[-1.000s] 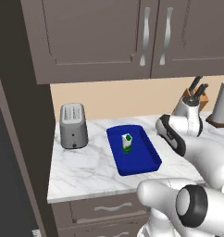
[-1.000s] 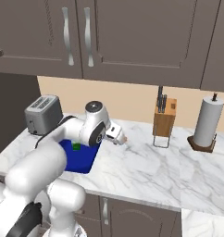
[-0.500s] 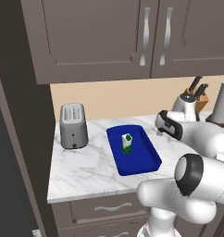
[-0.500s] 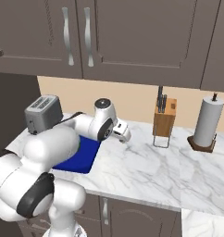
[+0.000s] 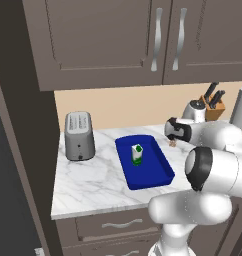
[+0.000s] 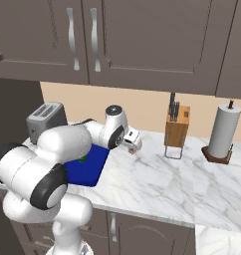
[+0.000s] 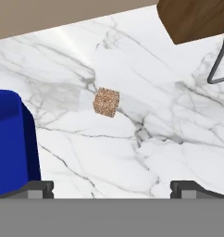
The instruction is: Take out the milk from the fridge and place it on the tray on the counter. Then take the sugar cube near the tray and place it in the tray.
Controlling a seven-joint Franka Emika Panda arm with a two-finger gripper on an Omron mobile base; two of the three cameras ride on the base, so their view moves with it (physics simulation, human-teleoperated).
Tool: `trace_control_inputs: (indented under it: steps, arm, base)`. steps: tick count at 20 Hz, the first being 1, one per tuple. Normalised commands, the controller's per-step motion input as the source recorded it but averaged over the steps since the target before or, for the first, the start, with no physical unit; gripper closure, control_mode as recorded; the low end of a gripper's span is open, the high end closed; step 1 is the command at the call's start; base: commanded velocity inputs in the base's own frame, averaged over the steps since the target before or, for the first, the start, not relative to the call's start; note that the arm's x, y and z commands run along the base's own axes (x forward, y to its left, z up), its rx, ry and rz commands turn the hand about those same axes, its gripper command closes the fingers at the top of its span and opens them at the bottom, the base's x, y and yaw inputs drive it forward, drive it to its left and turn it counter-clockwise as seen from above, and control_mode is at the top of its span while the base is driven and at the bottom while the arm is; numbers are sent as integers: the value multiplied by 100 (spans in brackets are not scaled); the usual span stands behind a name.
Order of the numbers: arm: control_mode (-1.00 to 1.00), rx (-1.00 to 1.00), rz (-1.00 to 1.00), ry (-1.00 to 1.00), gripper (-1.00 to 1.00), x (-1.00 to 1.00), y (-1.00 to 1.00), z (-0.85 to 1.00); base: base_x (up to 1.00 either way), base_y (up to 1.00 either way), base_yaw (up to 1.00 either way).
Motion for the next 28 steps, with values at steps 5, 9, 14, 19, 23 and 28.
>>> trace_control_inputs:
  steps: [5, 9, 14, 19, 23, 28]
  arm:
    - [-100, 0, 0, 2, -100, 28, -2, -30]
    - [-100, 0, 0, 5, -100, 25, -3, -21]
    - [-100, 0, 0, 7, -100, 25, -9, -12]
    - [-100, 0, 0, 7, -100, 21, -12, -10]
    - [-100, 0, 0, 5, -100, 25, -6, -19]
    - [-100, 0, 0, 4, -100, 22, -1, -24]
  base:
    - [0, 0, 0]
    - [0, 0, 0]
    - [0, 0, 0]
    - [0, 0, 0]
    - [0, 0, 0]
    - [0, 0, 0]
